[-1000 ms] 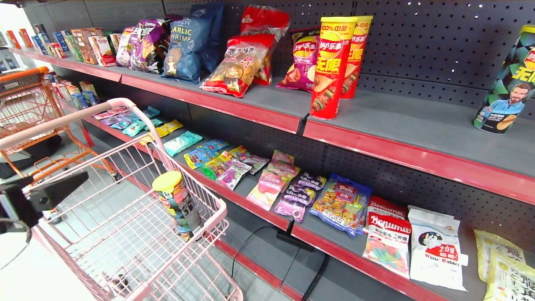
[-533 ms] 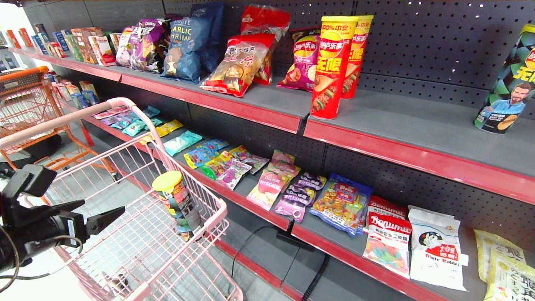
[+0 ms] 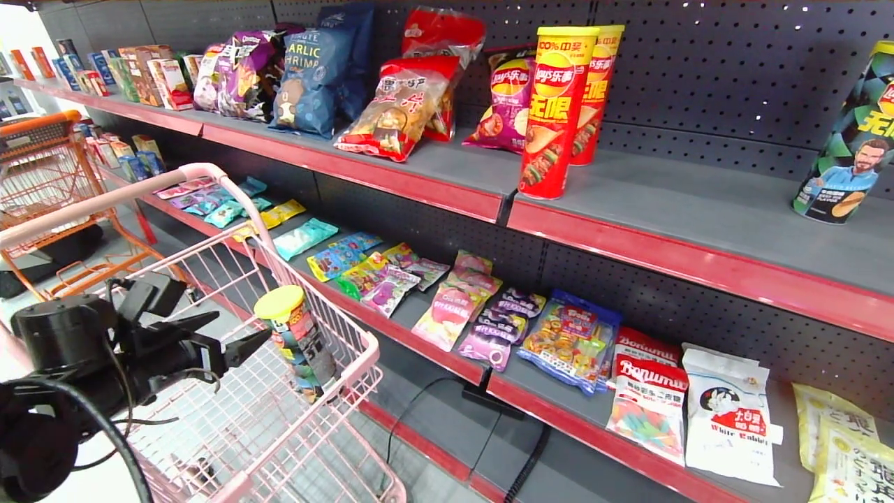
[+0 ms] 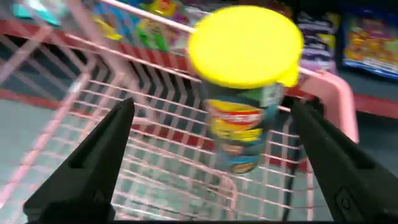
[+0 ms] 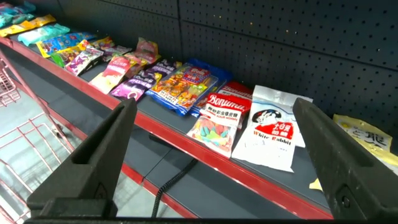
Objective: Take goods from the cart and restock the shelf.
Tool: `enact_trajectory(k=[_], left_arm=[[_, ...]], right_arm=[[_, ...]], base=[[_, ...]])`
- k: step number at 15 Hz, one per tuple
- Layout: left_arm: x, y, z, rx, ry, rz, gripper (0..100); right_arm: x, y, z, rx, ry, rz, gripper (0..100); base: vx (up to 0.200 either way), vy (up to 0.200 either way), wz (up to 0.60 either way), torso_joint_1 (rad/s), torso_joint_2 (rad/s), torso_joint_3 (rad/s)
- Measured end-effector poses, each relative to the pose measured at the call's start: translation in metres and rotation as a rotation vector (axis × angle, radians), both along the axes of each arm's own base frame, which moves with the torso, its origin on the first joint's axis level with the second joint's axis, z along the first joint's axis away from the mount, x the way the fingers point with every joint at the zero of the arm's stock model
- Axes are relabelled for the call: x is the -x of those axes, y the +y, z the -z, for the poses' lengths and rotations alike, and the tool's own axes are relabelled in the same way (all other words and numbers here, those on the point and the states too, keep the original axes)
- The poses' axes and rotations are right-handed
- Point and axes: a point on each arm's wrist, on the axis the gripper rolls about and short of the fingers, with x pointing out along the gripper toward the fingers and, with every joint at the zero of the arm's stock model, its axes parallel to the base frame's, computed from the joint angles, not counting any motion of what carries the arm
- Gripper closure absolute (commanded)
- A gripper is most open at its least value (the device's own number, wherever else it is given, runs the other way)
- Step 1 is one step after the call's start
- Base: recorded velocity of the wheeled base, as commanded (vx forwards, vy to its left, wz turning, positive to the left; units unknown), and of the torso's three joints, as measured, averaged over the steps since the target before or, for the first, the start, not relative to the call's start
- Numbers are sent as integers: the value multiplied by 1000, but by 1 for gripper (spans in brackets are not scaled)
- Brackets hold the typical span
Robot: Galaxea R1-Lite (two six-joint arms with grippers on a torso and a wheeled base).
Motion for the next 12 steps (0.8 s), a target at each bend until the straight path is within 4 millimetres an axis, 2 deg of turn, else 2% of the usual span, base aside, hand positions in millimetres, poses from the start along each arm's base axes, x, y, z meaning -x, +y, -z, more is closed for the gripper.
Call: enact_trajectory(k=[2, 4, 12], left_arm=[[-7, -20, 11, 40, 43, 65, 0], [-17, -29, 17, 43, 48, 98, 0], [-46, -33, 27, 38, 28, 103, 0]], right_arm=[[0, 0, 0, 0, 0, 0, 0], [0, 0, 0, 0, 0, 0, 0], [0, 0, 0, 0, 0, 0, 0]], base=[[0, 0, 0, 0, 0, 0], [0, 0, 0, 0, 0, 0], [0, 0, 0, 0, 0, 0]])
